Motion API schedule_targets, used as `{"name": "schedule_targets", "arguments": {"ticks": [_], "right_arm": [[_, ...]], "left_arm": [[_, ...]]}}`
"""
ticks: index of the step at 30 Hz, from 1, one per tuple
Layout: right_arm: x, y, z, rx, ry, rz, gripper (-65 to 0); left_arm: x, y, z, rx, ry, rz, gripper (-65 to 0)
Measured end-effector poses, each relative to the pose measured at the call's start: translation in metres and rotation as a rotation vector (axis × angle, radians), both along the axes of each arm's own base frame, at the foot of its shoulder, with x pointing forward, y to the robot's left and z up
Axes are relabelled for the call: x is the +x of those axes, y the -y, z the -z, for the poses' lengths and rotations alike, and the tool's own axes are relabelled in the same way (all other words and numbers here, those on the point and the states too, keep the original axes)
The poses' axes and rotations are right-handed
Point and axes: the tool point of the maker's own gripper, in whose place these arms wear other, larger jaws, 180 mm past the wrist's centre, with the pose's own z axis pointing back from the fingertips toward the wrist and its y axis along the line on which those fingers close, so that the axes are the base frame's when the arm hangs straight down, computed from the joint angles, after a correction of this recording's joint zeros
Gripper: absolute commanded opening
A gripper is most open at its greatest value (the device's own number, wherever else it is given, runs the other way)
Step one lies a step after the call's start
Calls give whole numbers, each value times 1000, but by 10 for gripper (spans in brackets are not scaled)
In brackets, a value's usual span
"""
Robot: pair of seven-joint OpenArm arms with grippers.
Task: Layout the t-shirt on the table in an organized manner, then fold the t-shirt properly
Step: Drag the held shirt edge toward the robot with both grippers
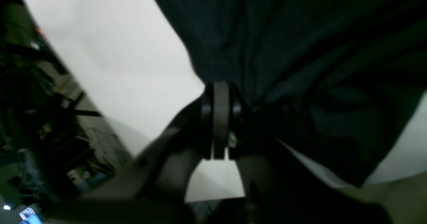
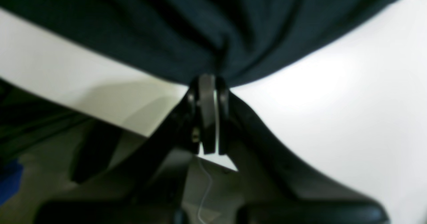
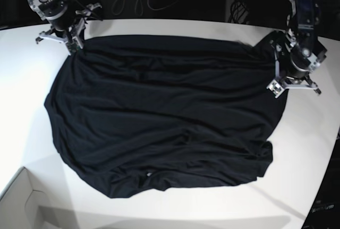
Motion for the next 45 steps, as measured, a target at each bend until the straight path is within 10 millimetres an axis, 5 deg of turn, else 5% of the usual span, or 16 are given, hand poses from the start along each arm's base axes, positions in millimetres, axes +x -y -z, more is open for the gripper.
{"name": "schedule_targets", "arguments": {"ticks": [3, 7, 13, 22, 29, 35, 45], "right_arm": [[7, -4, -6, 12, 27, 7, -650], [23, -6, -13, 16, 65, 11, -650], [32, -13, -16, 40, 90, 18, -650], [37, -16, -18, 51, 104, 23, -650], [59, -15, -13, 73, 124, 35, -650], [40, -14, 27, 99, 4, 58, -650], [13, -8, 37, 134, -13, 67, -650]], "left_arm": [[-11, 8, -3, 3, 1, 22, -650], [-52, 15, 28, -12, -124, 26, -650], [-78, 17, 43, -27, -192, 30, -650], [-78, 18, 65, -94, -199, 22, -650], [-74, 11, 68, -94, -191, 7, -650], [-78, -3, 67, -58, -207, 8, -650], [-78, -6, 66, -44, -210, 9, -650]]}}
